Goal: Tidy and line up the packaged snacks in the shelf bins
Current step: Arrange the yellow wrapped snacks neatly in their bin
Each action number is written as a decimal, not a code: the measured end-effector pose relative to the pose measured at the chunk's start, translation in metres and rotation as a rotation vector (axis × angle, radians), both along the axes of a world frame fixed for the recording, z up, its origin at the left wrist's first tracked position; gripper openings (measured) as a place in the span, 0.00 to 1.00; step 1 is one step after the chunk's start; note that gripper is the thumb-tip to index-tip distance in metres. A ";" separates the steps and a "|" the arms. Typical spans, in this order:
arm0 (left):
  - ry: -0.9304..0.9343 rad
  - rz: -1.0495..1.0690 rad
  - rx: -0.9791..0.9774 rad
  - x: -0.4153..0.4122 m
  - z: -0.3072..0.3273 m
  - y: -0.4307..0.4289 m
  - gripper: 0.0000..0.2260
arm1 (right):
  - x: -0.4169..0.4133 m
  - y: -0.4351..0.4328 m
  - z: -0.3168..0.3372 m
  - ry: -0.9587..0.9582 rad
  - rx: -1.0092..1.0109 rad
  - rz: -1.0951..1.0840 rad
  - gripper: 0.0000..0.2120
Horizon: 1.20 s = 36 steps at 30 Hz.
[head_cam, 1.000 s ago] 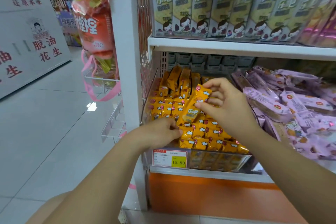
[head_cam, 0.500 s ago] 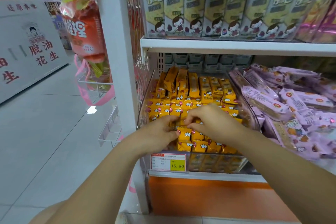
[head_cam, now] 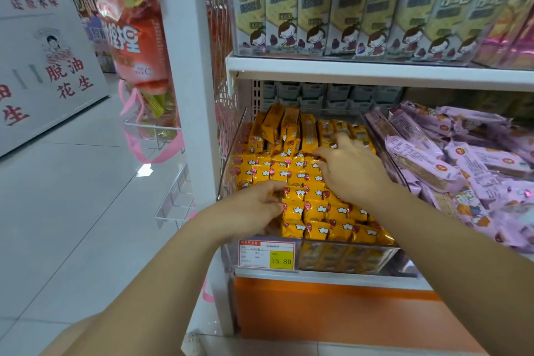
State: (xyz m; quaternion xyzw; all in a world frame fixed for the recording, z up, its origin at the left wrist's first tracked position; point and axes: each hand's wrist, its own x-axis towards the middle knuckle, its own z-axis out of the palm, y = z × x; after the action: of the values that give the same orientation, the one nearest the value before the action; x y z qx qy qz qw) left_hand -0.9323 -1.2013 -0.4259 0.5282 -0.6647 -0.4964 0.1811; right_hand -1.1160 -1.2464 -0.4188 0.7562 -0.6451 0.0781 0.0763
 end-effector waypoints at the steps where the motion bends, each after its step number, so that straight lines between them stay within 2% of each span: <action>1: -0.001 0.000 0.000 0.000 -0.001 -0.001 0.18 | 0.001 -0.003 0.000 0.001 0.034 -0.008 0.17; 5: -0.048 0.008 -0.051 0.000 -0.001 -0.003 0.19 | 0.001 -0.006 0.003 -0.127 0.045 -0.003 0.15; 9: -0.060 0.017 -0.100 0.001 0.002 -0.003 0.20 | -0.012 0.010 0.020 -0.296 -0.147 0.079 0.13; 13: 0.007 0.105 -0.208 0.001 0.004 -0.003 0.17 | -0.015 0.039 0.026 -0.354 -0.310 0.227 0.09; 16: 0.181 0.219 -0.260 0.000 0.003 -0.007 0.17 | -0.004 0.062 0.016 -0.348 -0.343 0.403 0.07; 19: 0.456 0.303 -0.158 -0.005 0.003 -0.008 0.29 | 0.003 0.066 0.006 -0.316 -0.253 0.558 0.09; 20: 0.503 0.330 -0.145 -0.006 0.001 -0.010 0.30 | 0.004 0.066 0.005 -0.312 -0.229 0.590 0.10; 22: 0.521 0.345 -0.149 -0.011 -0.002 -0.011 0.23 | 0.001 0.063 0.006 -0.317 -0.187 0.634 0.13; 24: 0.517 0.336 -0.131 -0.016 -0.003 -0.013 0.24 | -0.006 0.061 0.013 -0.333 -0.155 0.579 0.15; 27: 0.540 0.342 -0.119 -0.021 -0.005 -0.015 0.23 | -0.021 0.043 0.028 -0.296 -0.148 0.311 0.17; 30: 0.558 0.354 -0.131 -0.021 -0.007 -0.019 0.17 | -0.028 0.015 0.040 -0.013 -0.043 0.027 0.23; 33: 0.572 0.361 -0.128 -0.016 -0.007 -0.021 0.14 | -0.025 -0.008 0.037 0.144 0.036 -0.060 0.23; 36: 0.585 0.348 -0.134 -0.012 -0.006 -0.021 0.08 | -0.019 -0.019 0.032 0.224 0.013 -0.078 0.18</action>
State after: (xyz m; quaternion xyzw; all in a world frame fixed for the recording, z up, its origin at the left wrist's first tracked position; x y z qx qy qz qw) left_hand -0.9440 -1.2225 -0.4317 0.4560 -0.5157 -0.5438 0.4799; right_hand -1.1349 -1.2654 -0.3872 0.7352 -0.6618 -0.0140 0.1462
